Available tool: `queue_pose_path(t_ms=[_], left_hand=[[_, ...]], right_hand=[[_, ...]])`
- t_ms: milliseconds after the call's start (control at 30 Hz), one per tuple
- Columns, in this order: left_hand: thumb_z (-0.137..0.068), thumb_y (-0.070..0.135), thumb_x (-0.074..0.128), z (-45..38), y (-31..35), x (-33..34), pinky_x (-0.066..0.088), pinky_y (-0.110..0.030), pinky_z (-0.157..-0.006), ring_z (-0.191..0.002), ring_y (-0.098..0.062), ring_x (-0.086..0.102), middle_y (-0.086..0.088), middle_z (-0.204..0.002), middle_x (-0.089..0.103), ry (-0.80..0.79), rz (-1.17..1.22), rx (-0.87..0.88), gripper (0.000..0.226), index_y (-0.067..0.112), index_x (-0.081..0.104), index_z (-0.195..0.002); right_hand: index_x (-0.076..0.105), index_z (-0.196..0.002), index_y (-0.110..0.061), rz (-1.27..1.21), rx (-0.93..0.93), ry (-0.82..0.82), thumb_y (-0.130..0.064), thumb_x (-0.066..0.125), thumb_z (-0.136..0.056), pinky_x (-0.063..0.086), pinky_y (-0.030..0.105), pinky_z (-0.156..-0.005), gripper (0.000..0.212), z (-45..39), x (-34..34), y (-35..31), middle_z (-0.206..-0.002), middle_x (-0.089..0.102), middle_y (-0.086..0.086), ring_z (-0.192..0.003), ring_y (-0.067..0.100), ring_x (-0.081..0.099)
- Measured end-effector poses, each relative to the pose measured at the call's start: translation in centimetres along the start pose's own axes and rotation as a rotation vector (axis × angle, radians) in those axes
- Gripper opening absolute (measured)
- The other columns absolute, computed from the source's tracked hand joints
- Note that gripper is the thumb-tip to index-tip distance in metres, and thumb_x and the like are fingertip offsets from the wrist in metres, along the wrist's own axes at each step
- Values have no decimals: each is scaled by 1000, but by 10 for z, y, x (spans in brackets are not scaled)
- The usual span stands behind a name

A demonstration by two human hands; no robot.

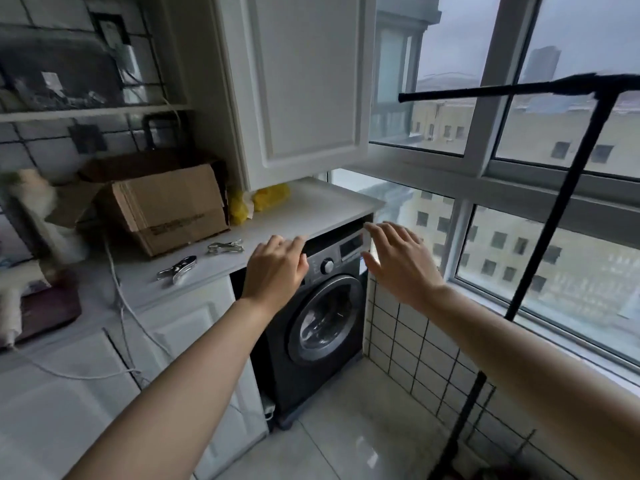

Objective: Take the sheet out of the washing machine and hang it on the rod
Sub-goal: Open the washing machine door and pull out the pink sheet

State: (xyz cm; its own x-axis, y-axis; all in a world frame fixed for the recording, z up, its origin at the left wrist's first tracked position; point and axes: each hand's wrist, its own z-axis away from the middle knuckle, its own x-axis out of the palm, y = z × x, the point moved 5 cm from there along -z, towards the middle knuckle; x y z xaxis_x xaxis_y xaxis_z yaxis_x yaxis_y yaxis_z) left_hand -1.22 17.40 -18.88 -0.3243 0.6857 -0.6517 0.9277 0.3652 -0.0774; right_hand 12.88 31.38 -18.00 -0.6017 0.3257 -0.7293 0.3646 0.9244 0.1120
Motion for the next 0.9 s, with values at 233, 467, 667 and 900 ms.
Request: queue_pose_path(t_ms=[233,467,667,900], left_hand=[[-76,14,68,25,-28,117,52,-34,-64,-73,-26,64,-3,-71,68,-221,59,-109,19,12,68,-95],[-84,17,63,59,-55,221,51,-37,-68,-85,-28,62,-3,-81,72,-447,181,-258,22,13,68,-104],[-91,24,51,82,-61,288,47,-35,-74,-97,-24,57,1,-94,71,-604,247,-340,26,16,63,-114],[-95,24,48,73,-51,348,49,-35,-74,-97,-23,55,2,-93,64,-751,347,-547,28,19,59,-120]], right_hand=[[53,-123,-8,-58,117,-204,-33,49,-91,48,38,-93,41,17,114,20,-115,63,10,-110,30,59],[55,-121,-3,-107,201,-406,-26,52,-89,49,41,-87,39,31,209,37,-111,64,14,-106,35,59],[55,-121,-4,-136,298,-531,-25,57,-90,48,40,-82,37,49,270,57,-109,64,14,-103,35,59],[52,-124,-5,-177,359,-676,-29,54,-92,48,40,-82,40,48,346,99,-110,62,13,-108,34,56]])
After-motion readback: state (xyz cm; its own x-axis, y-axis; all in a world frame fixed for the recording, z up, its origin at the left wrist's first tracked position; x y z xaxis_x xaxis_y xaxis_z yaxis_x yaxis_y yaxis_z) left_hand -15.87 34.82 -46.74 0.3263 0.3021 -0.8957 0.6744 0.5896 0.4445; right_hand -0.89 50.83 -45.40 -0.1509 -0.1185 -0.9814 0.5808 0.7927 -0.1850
